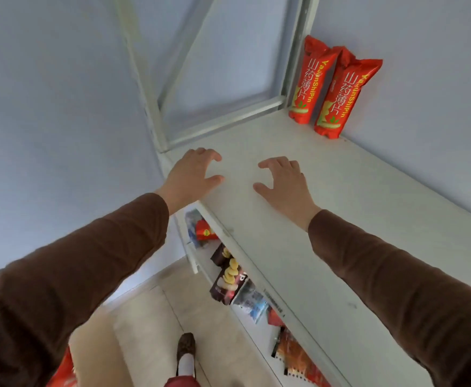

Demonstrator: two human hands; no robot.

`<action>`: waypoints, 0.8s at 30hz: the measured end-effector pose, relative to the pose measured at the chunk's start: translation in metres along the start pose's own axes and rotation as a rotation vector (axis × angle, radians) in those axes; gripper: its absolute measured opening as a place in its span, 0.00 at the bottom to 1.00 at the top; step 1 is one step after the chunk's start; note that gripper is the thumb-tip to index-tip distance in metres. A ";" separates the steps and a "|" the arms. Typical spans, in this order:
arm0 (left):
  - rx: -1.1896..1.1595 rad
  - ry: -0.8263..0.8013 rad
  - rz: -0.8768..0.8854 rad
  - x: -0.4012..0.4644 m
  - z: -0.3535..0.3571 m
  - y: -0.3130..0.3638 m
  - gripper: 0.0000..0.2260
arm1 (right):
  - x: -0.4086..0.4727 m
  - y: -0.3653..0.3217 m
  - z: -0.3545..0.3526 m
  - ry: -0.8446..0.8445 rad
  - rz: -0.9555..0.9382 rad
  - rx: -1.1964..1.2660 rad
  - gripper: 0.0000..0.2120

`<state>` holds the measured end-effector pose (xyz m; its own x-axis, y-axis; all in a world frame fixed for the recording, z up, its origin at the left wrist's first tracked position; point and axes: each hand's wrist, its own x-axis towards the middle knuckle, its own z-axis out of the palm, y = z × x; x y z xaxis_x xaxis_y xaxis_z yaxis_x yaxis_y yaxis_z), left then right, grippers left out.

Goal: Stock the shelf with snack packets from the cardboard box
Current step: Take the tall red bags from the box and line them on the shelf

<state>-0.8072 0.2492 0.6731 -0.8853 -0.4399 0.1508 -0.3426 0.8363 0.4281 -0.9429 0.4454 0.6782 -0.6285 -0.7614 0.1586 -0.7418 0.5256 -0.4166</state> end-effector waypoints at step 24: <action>-0.019 -0.014 -0.778 -0.664 -0.099 -0.234 0.20 | -0.351 -0.391 0.266 -0.648 -0.379 0.015 0.27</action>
<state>-0.1080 0.3133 0.5614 -0.3966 -0.8935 -0.2108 -0.8615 0.2829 0.4216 -0.3701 0.4060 0.5476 -0.0639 -0.9627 -0.2630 -0.8740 0.1812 -0.4509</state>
